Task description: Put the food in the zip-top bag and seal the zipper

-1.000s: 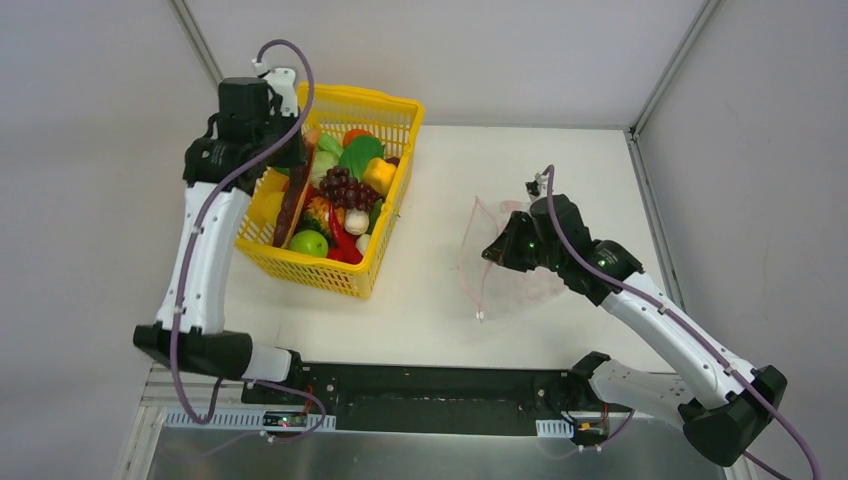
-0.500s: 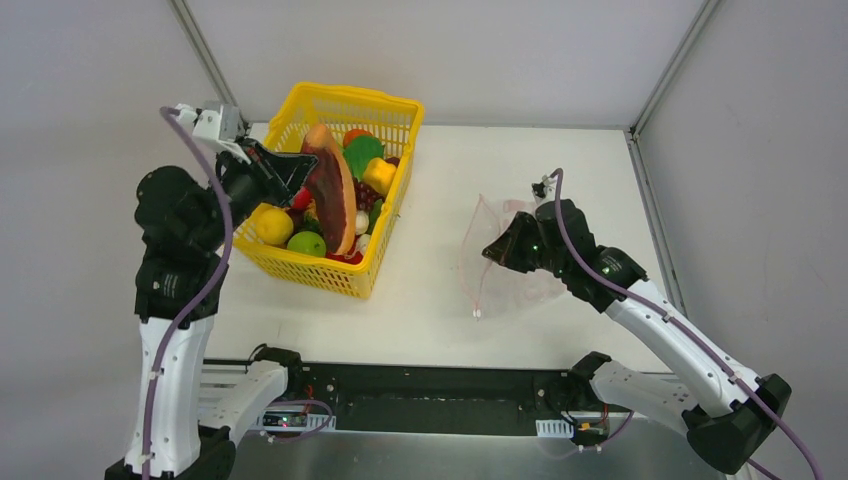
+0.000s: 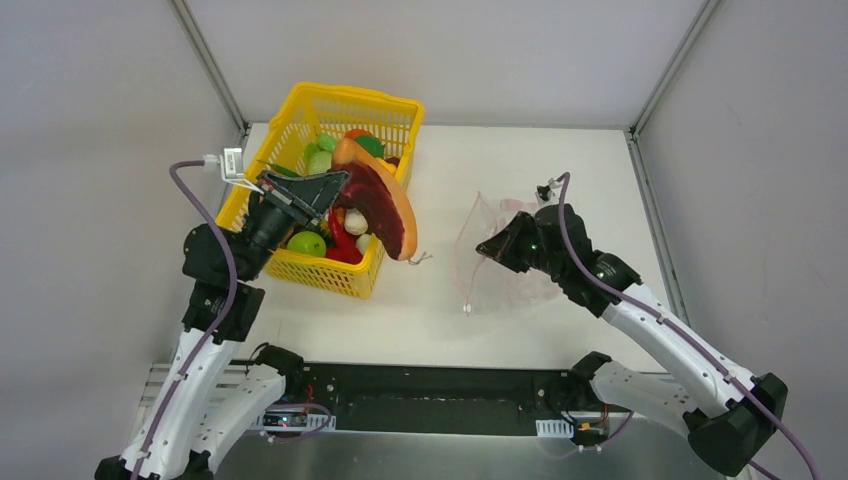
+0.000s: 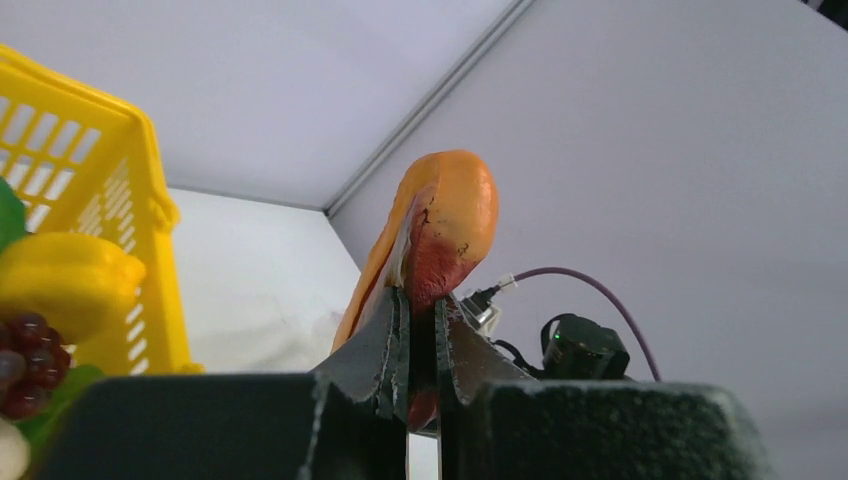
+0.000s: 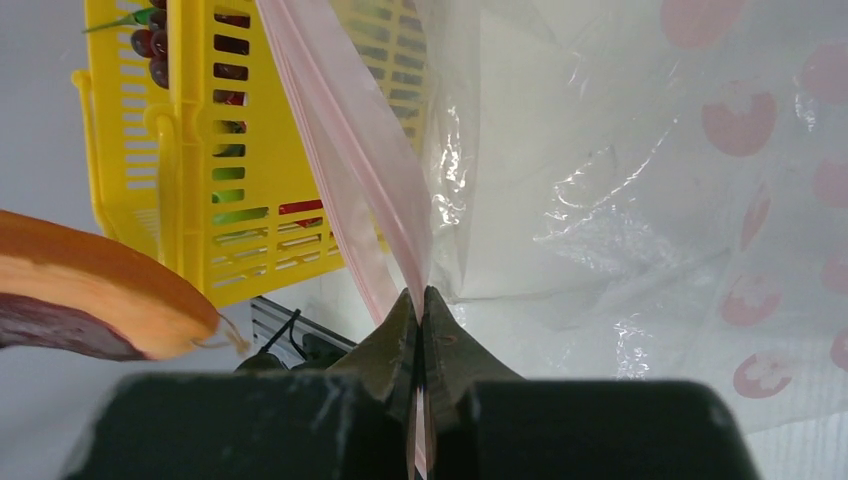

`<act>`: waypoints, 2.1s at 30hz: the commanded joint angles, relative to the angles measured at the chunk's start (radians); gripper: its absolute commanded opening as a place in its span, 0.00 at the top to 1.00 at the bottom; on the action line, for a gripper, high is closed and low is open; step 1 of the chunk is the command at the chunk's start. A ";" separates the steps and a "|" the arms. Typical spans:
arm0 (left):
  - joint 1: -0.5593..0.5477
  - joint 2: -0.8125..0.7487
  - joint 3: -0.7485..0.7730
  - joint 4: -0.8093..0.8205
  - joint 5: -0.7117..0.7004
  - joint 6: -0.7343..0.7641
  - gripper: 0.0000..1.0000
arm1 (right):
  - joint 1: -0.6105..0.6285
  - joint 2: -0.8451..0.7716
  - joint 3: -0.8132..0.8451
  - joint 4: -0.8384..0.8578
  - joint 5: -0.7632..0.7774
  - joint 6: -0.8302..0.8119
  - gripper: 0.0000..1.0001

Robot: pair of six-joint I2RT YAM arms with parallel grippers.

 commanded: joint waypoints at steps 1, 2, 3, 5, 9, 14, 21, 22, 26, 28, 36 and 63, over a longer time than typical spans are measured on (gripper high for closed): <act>-0.137 -0.048 -0.072 0.206 -0.202 -0.048 1.00 | -0.003 -0.048 -0.010 0.094 0.015 0.086 1.00; -0.163 -0.050 -0.102 0.238 -0.235 -0.056 1.00 | -0.002 -0.053 -0.015 0.099 0.015 0.096 1.00; -0.188 -0.050 -0.130 0.272 -0.269 -0.062 1.00 | -0.003 -0.059 -0.019 0.102 0.015 0.108 1.00; -0.236 -0.039 -0.175 0.355 -0.316 -0.077 1.00 | -0.002 -0.072 -0.033 0.111 0.052 0.135 1.00; -0.356 0.002 -0.195 0.416 -0.407 -0.014 1.00 | -0.003 -0.079 -0.042 0.123 0.059 0.167 1.00; -0.424 0.061 -0.232 0.533 -0.495 0.039 1.00 | -0.002 -0.074 -0.039 0.134 0.033 0.193 1.00; -0.497 0.129 -0.269 0.626 -0.561 0.096 1.00 | -0.002 -0.084 -0.052 0.157 0.032 0.219 1.00; -0.505 0.128 -0.273 0.620 -0.585 0.120 1.00 | -0.002 -0.086 -0.053 0.161 0.032 0.224 1.00; -0.521 0.164 -0.298 0.687 -0.611 0.141 1.00 | -0.003 -0.092 -0.056 0.194 -0.031 0.255 1.00; -0.545 0.186 -0.296 0.702 -0.618 0.152 1.00 | -0.002 -0.092 -0.057 0.216 -0.046 0.282 1.00; -0.673 0.244 -0.277 0.699 -0.665 0.269 1.00 | -0.003 -0.097 -0.063 0.282 0.001 0.393 1.00; -0.719 0.250 0.117 -0.268 -0.609 0.374 0.18 | -0.003 -0.145 -0.025 0.340 -0.104 0.128 1.00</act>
